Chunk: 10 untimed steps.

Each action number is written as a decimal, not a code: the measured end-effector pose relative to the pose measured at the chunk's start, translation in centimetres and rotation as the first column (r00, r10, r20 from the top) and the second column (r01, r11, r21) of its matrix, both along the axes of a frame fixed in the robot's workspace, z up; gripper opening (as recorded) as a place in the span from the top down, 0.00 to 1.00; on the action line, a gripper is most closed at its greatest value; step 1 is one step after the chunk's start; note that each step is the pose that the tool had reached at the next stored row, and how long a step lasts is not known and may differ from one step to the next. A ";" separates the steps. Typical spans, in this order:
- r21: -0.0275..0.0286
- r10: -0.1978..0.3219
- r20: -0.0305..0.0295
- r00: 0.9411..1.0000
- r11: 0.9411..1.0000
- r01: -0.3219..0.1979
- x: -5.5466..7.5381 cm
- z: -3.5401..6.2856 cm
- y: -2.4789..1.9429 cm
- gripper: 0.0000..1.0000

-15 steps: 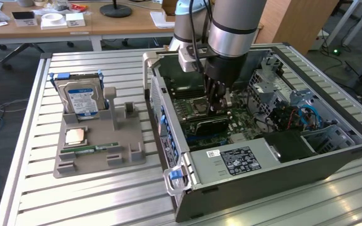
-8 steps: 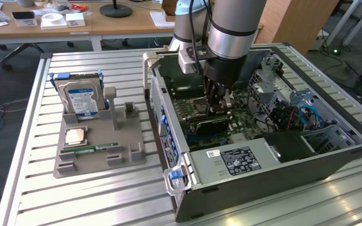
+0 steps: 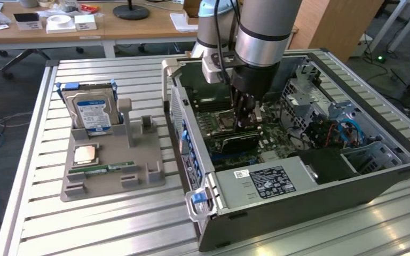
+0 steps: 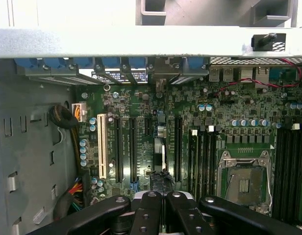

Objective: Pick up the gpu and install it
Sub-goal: 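Press down on the gpu until it lock into place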

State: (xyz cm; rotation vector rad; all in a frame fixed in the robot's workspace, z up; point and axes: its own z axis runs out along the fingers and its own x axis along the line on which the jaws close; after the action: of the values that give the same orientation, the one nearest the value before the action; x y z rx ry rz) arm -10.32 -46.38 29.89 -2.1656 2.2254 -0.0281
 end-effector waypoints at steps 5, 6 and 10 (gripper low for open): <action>0.000 0.000 0.000 1.000 1.000 0.000 0.0 -0.48 0.00 0.89; 0.000 0.000 0.000 1.000 1.000 0.000 0.0 -0.61 0.00 0.89; 0.000 0.000 0.000 1.000 1.000 0.000 0.0 -0.87 0.01 0.89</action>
State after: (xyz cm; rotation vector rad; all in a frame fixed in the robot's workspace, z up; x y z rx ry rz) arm -10.32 -46.37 29.03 -2.1657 2.2255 -0.0281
